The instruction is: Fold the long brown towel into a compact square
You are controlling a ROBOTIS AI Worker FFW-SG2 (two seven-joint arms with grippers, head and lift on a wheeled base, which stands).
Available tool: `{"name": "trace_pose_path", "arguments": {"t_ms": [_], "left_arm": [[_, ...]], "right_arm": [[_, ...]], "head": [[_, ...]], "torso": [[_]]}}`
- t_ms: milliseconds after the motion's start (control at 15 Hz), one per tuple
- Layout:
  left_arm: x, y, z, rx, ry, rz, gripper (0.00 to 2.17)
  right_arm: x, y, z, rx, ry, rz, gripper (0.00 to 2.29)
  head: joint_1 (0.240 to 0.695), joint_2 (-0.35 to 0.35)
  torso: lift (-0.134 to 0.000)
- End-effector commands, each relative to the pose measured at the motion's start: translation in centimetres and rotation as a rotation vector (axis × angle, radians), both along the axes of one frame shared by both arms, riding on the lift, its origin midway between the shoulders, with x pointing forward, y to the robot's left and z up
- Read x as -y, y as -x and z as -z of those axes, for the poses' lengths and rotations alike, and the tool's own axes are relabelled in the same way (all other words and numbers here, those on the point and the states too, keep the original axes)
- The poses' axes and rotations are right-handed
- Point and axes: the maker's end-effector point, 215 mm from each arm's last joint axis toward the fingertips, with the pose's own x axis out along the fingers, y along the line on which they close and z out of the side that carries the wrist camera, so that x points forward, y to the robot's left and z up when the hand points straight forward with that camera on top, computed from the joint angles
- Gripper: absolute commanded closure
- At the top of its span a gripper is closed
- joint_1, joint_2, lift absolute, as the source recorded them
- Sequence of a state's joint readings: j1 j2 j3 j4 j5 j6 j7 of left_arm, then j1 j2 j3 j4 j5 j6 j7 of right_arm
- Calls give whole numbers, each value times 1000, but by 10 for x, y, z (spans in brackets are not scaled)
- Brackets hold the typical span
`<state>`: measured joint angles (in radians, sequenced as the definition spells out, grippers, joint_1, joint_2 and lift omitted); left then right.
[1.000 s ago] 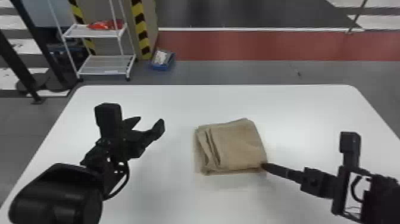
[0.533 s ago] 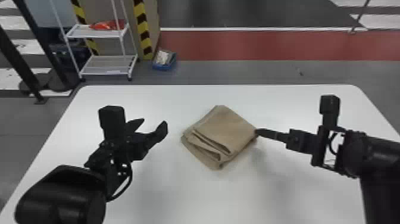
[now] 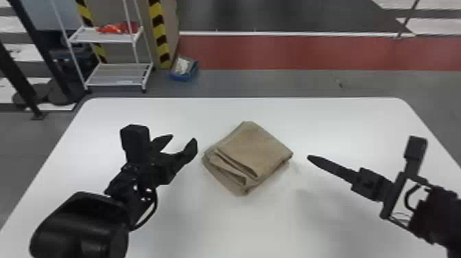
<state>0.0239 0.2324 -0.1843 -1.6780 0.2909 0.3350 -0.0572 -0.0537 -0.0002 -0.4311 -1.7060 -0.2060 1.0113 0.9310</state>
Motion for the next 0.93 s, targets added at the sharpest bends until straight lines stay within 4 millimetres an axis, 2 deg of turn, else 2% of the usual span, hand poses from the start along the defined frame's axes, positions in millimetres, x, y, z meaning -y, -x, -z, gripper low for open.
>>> {"name": "trace_pose_path", "arguments": {"t_ms": [0, 67, 200, 267, 467, 600, 867], "left_arm": [[13, -8, 6, -1, 4, 37, 620], [19, -13, 8, -2, 2, 58, 802], [27, -18, 15, -19, -4, 83, 1436], [30, -17, 19, -25, -3, 98, 1686], [39, -12, 29, -46, -3, 142, 1740], [40, -9, 37, -62, -16, 149, 1740], [39, 7, 55, -109, -25, 165, 1740]], "right_arm": [[57, 36, -6, 27, -46, 86, 2037], [82, 52, -12, 47, -84, 125, 2037], [123, 79, -27, 89, -125, 196, 2034], [134, 90, -31, 97, -140, 215, 2037], [150, 114, -45, 118, -161, 241, 2037], [150, 118, -53, 124, -177, 237, 2037], [146, 119, -54, 119, -186, 229, 2037]], "head": [[695, -52], [695, -73], [695, -126], [695, -156], [695, -240], [695, -262], [695, -274]], "torso": [[-124], [-124], [-124], [-124], [-124], [-124], [-124]]}}
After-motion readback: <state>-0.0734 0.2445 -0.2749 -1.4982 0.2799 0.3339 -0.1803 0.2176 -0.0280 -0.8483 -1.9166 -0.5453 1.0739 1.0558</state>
